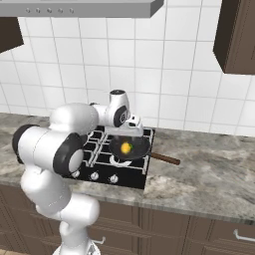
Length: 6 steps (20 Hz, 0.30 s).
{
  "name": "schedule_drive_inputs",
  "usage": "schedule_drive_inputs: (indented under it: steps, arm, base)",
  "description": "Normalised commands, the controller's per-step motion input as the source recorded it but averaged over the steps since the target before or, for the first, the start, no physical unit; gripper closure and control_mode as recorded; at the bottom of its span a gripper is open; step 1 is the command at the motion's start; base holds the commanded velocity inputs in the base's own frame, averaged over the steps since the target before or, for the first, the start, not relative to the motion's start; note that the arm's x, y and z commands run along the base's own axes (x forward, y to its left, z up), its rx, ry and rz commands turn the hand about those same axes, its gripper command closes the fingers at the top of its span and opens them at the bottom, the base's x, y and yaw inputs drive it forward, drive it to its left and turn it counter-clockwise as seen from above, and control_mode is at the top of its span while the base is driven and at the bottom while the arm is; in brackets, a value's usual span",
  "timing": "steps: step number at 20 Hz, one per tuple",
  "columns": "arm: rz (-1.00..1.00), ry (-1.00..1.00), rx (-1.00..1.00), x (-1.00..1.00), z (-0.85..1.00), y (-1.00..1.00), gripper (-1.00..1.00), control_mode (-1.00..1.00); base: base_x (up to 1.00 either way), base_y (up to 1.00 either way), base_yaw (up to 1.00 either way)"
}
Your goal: Place both pans onto different burners. Then place the lemon and the fish on different pans.
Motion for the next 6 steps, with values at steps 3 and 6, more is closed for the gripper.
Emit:
schedule_drive_inputs:
  steps: [3, 6]
  arm:
    - [0.0, -0.03, 0.0, -0.42, 0.82, 0.0, -1.0, -1.0]
    - [0.0, -0.03, 0.0, -0.51, 0.77, 0.0, -1.0, -1.0]
  base:
    - [0.0, 0.0, 0.0]
    - [0.0, 0.0, 0.0]
